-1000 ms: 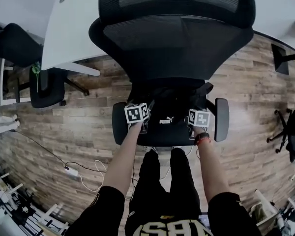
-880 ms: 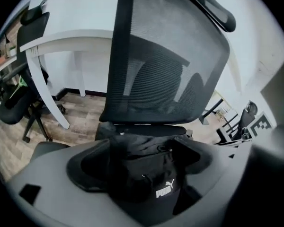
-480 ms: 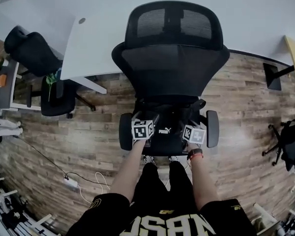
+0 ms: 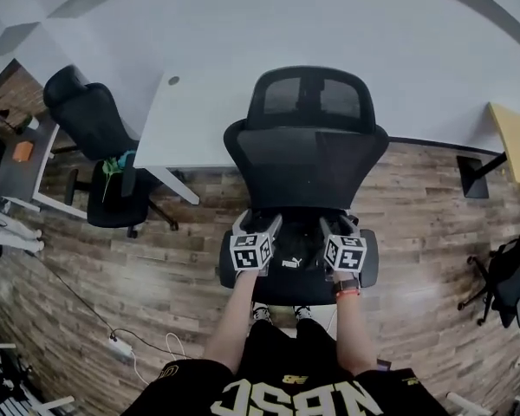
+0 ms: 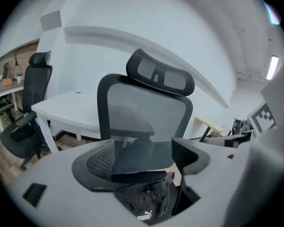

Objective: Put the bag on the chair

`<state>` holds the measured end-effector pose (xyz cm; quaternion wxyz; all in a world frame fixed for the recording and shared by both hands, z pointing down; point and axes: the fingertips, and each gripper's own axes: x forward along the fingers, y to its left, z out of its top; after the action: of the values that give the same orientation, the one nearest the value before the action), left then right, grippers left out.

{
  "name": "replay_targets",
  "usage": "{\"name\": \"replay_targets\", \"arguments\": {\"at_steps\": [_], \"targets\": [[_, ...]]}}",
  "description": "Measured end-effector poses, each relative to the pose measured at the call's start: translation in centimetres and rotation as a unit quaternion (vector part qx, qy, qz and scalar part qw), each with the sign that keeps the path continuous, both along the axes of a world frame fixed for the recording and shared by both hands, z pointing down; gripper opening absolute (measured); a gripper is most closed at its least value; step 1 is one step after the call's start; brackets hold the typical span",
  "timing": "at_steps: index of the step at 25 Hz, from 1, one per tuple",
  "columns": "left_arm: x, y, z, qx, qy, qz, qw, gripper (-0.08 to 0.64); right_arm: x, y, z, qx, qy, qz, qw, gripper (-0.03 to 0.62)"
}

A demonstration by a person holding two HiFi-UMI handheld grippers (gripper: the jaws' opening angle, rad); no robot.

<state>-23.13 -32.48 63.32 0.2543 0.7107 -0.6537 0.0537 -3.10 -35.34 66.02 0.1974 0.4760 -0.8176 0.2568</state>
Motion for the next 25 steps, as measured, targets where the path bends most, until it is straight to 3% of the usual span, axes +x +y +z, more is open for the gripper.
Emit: {"name": "replay_targets", "arguments": {"at_steps": [12, 20, 25], "targets": [[-1.0, 0.9, -15.3, 0.14, -0.057, -0.008, 0.9885, 0.245, -1.0, -2.0, -17.9, 0.172, -0.033, 0.003, 0.985, 0.144], [-0.5, 1.8, -23.3, 0.216, -0.078, -0.007, 0.9733, 0.147, -1.7, -1.3, -23.4, 0.22, -0.054, -0.004, 0.974, 0.074], [0.0, 2.2, -25.9, 0.24, -0.087, -0.004, 0.9668, 0.097, -2.4, -1.0, -25.1, 0.237, -0.058, -0.01, 0.97, 0.038]]}}
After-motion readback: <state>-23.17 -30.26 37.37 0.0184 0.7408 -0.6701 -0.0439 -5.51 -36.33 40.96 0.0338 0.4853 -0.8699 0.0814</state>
